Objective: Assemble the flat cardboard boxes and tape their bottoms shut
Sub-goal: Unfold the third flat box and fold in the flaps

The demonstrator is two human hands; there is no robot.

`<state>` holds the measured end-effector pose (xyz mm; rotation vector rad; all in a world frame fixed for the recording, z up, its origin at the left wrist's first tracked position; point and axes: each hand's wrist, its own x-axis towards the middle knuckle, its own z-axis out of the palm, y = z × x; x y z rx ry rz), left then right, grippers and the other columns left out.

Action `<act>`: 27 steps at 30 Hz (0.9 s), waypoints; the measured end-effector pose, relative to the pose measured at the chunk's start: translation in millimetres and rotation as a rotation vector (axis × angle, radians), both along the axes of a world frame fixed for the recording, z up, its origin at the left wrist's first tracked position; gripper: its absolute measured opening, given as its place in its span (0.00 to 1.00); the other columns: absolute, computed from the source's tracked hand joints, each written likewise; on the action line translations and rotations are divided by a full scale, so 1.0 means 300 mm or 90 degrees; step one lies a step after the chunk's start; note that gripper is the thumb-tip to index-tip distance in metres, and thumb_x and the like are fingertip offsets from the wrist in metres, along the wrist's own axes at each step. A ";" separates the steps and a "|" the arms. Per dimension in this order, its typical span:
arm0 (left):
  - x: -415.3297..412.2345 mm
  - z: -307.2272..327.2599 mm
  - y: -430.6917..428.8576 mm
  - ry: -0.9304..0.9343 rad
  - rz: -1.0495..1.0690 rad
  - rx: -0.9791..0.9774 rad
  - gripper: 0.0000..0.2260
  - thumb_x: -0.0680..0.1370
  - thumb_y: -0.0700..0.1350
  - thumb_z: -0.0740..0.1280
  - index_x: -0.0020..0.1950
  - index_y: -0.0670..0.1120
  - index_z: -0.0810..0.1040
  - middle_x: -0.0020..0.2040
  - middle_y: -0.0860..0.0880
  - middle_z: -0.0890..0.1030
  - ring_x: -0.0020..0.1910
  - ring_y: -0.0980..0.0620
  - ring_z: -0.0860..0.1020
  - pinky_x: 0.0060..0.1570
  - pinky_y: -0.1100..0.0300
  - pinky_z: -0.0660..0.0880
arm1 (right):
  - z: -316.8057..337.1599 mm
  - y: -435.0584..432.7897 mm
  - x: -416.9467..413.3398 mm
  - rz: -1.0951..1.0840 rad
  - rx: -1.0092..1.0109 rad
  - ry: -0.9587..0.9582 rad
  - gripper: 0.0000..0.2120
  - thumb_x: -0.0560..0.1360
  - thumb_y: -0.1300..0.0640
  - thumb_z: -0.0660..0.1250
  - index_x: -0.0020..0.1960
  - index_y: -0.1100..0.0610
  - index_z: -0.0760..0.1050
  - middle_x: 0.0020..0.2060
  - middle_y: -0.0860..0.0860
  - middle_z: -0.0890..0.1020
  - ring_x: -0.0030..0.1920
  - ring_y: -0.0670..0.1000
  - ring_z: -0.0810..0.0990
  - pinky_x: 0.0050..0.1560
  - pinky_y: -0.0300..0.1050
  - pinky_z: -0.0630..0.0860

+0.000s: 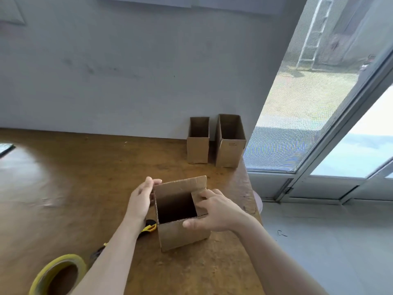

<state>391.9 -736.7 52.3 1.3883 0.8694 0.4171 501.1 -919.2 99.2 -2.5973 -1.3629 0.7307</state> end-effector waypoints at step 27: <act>-0.035 -0.100 -0.061 -0.073 -0.064 0.076 0.14 0.77 0.36 0.69 0.57 0.52 0.79 0.52 0.50 0.83 0.52 0.52 0.79 0.50 0.58 0.77 | -0.025 0.015 0.004 -0.056 0.100 -0.018 0.30 0.69 0.31 0.68 0.61 0.50 0.79 0.60 0.45 0.76 0.63 0.50 0.68 0.61 0.47 0.70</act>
